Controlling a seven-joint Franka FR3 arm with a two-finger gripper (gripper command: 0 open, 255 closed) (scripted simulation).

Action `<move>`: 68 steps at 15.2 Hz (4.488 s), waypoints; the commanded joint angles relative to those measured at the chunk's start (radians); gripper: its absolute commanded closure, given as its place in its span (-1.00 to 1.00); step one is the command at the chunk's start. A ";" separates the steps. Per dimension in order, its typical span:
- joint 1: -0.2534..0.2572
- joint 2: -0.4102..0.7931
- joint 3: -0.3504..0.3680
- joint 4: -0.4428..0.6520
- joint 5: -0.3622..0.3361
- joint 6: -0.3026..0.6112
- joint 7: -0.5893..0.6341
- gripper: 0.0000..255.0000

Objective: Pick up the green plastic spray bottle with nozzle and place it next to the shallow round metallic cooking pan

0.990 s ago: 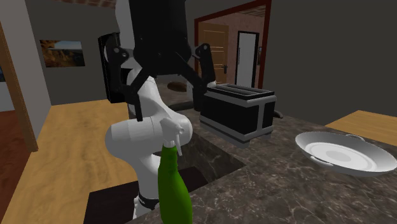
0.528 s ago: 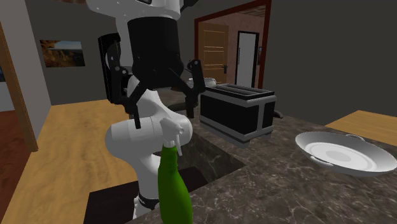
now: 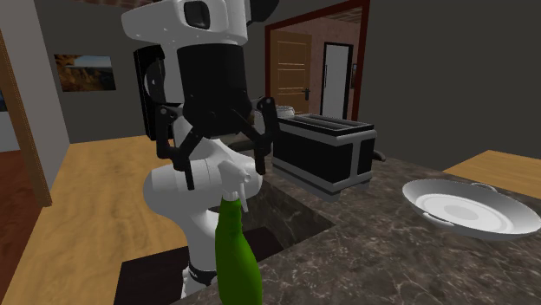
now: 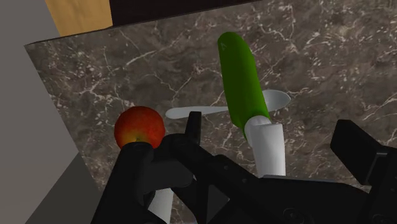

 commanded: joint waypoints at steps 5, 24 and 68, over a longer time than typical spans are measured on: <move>0.000 0.000 0.000 0.000 0.000 0.000 0.000 1.00; 0.004 0.089 0.002 0.207 0.003 -0.118 0.006 1.00; 0.024 0.604 -0.009 1.256 0.022 -0.652 0.031 1.00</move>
